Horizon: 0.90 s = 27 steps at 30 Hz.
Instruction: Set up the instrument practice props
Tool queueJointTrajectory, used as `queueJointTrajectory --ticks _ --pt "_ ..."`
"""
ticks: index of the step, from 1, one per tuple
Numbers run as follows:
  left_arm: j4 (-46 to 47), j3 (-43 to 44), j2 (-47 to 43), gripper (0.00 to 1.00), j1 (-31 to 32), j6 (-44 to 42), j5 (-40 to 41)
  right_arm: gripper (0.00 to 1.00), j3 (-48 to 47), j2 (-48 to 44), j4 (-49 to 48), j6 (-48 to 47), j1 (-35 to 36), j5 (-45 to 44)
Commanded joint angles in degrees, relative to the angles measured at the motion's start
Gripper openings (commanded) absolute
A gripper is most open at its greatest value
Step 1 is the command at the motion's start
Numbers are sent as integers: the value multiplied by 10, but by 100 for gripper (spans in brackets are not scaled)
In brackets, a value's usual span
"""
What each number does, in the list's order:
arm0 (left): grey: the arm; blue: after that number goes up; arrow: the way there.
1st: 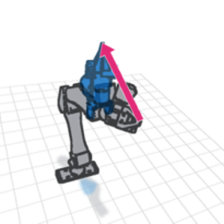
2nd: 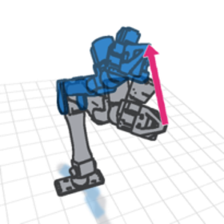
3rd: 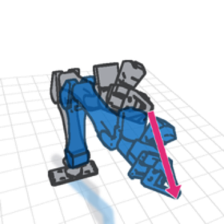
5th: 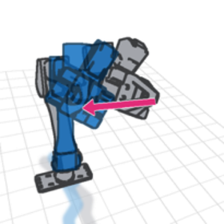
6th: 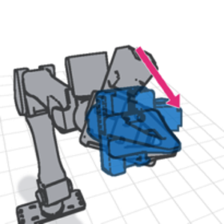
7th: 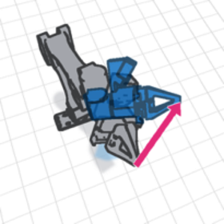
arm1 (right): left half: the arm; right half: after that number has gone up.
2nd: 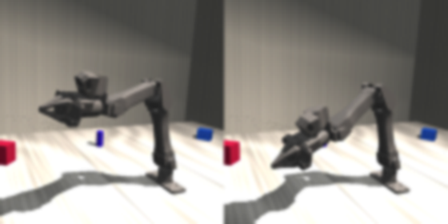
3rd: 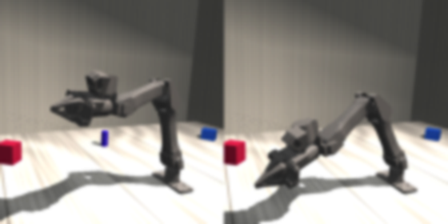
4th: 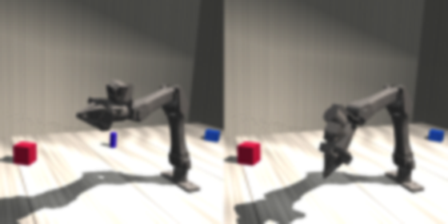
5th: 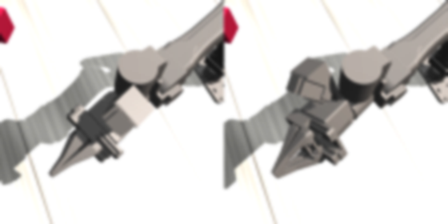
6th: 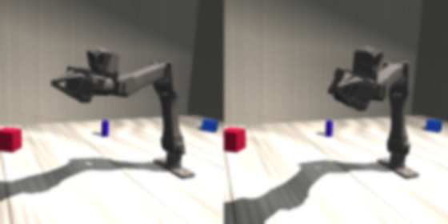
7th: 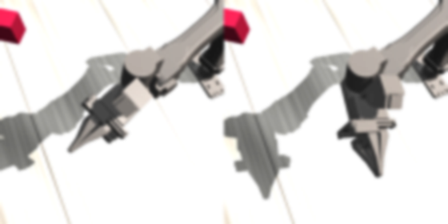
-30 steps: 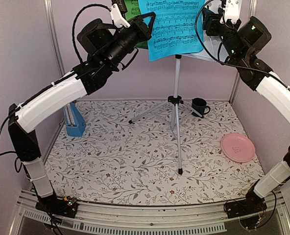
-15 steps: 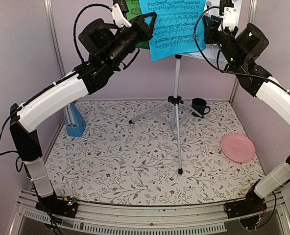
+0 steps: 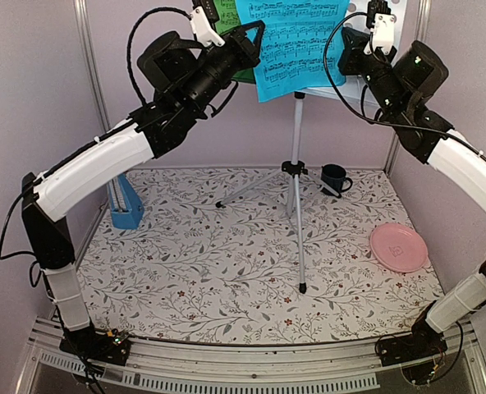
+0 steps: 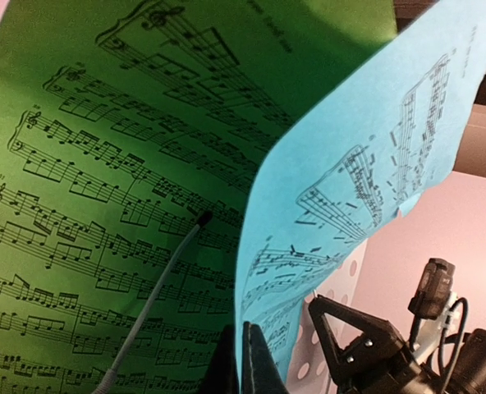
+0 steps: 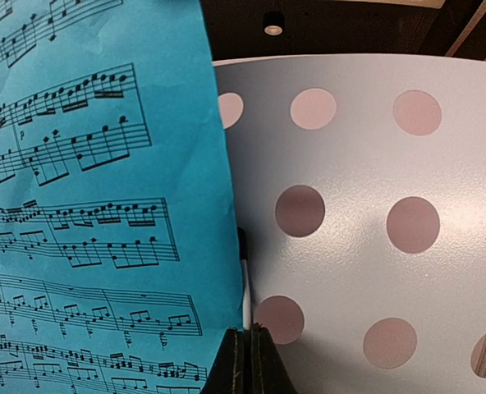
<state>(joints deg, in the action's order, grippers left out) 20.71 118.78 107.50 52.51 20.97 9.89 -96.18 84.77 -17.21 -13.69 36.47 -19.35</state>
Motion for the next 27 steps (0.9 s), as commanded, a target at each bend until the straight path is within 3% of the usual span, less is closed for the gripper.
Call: queueJointTrajectory --ticks 1,10,19,27 --pt "8 10 2 0 10 -9 27 0 22 -15 -25 3 -5 -27" --pt "28 -21 -17 0 10 10 89 0 72 -30 -104 6 -5 -10" --pt "-23 60 25 0 10 -2 45 0 136 -44 -185 -25 -5 97" --pt "-97 177 105 0 10 -45 -41 0 146 -38 -207 -39 -5 157"
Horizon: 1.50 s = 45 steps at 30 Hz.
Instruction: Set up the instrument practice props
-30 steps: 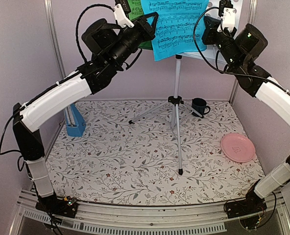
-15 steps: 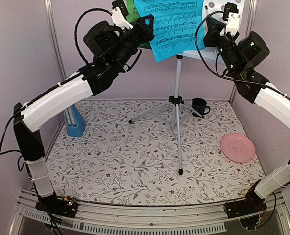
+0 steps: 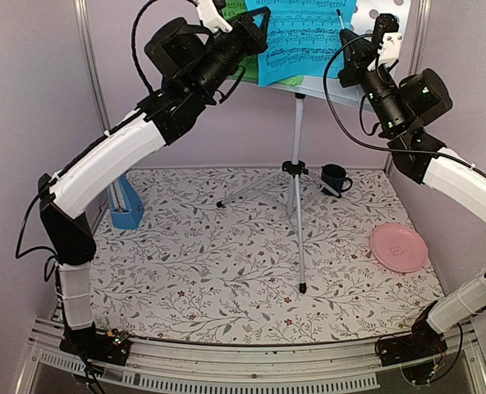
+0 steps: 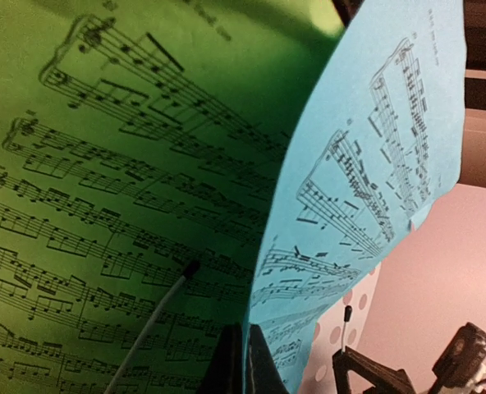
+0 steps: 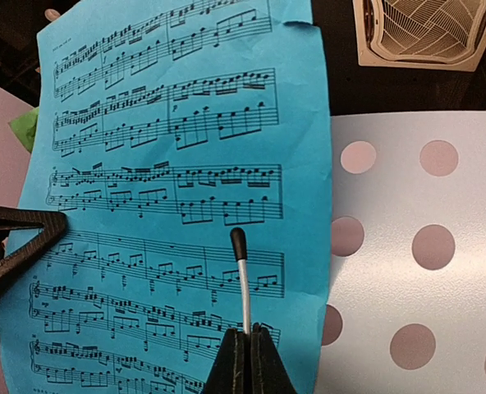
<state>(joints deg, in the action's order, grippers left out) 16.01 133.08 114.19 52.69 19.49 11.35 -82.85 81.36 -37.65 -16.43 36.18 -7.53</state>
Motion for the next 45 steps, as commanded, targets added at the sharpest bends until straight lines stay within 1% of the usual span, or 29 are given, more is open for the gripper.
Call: queueJointTrajectory --ticks 1,6,9,17,23,31,36,38,41,43,45 --pt "-51 42 44 0 8 -35 -75 0 12 -2 -3 -12 -2 43" --pt "-48 70 71 0 5 -42 -146 0 10 1 -5 -14 -2 59" --pt "-50 96 91 0 5 -47 -170 0 10 3 -4 -14 -2 67" --pt "-31 106 107 0 2 -41 -180 0 9 6 0 -12 -2 74" --pt "-18 131 128 0 -3 -37 -198 0 8 6 3 -10 -2 92" --pt "-18 148 144 0 -4 -52 -214 0 2 12 10 -5 -2 116" --pt "-11 148 145 4 -4 -56 -211 1 -3 17 12 1 -2 119" --pt "-9 148 145 8 -4 -56 -213 4 -5 19 12 1 -3 120" --pt "-10 148 144 20 -4 -58 -213 17 -6 18 15 3 -2 116" --pt "-11 146 142 25 -4 -60 -209 29 -5 15 15 3 -2 115" --pt "-14 144 139 28 -4 -63 -208 34 -3 12 16 4 -2 112"
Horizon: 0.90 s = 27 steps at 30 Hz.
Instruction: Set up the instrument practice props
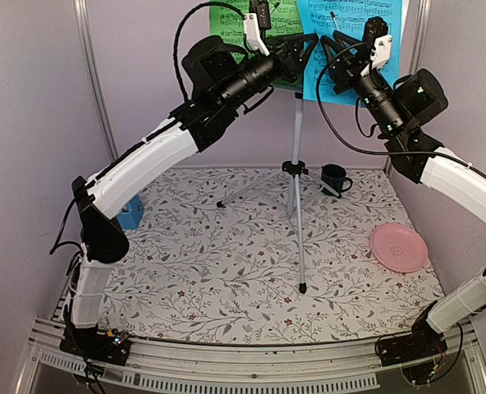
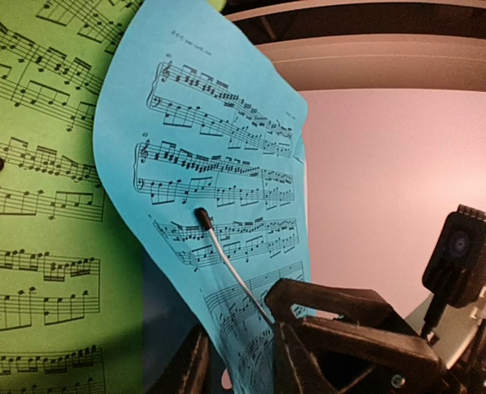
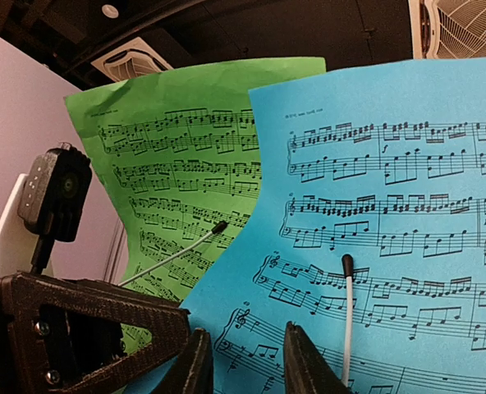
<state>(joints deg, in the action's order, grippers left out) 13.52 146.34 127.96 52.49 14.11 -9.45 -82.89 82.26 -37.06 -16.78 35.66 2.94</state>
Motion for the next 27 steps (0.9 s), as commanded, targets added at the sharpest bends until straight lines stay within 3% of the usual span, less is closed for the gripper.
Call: queueJointTrajectory --ticks 1,13,20,23,27 --pt "9 9 -1 29 -2 -9 1 36 -3 0 11 8 3 8" --pt "30 -137 -97 46 6 -38 25 44 35 -78 19 18 3 -21" --pt "37 -212 -142 41 6 -26 38 45 70 -139 37 26 3 -78" --pt "31 -218 -140 35 6 -12 41 45 101 -172 42 34 3 -114" --pt "17 -214 -133 35 5 3 42 45 122 -203 64 33 3 -155"
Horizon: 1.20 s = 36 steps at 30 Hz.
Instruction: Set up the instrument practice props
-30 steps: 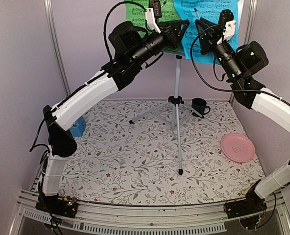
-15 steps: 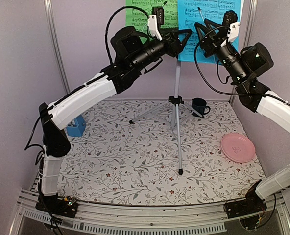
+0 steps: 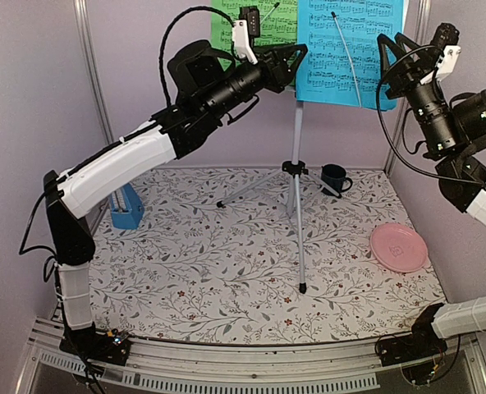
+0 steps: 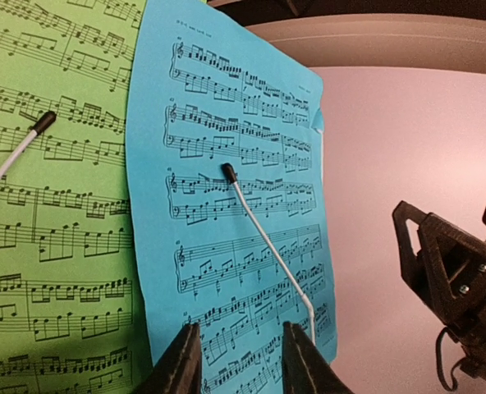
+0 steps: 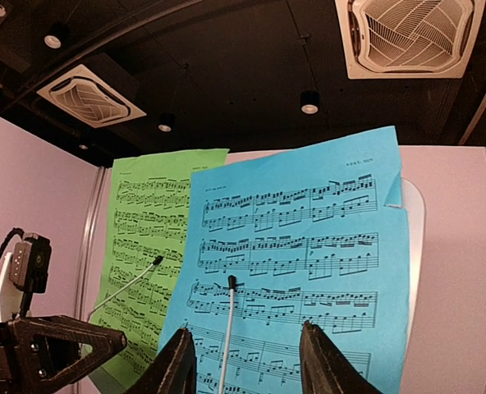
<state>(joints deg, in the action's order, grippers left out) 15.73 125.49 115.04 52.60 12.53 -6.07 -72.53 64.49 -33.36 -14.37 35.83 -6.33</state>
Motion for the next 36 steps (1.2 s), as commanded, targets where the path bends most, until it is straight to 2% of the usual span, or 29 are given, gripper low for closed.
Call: queueJointTrajectory --ticks 1,8,14,25,29,34,36 --pt "-9 -6 -3 37 4 23 18 46 21 -32 32 6 1 -70" --pt "-23 -28 -12 41 5 32 49 46 54 -60 51 -9 1 -146" --pt "-47 -36 -13 50 5 38 61 46 72 -70 73 10 -11 -176" --pt "-60 -24 5 49 4 57 41 46 85 -74 134 158 -79 -49" --pt "-68 -9 14 46 3 61 39 46 85 -71 138 181 -89 -24" --pt "-77 4 22 50 3 68 49 44 83 -68 139 188 -96 -15" --pt "-77 6 23 48 2 69 46 42 83 -66 139 189 -97 -13"
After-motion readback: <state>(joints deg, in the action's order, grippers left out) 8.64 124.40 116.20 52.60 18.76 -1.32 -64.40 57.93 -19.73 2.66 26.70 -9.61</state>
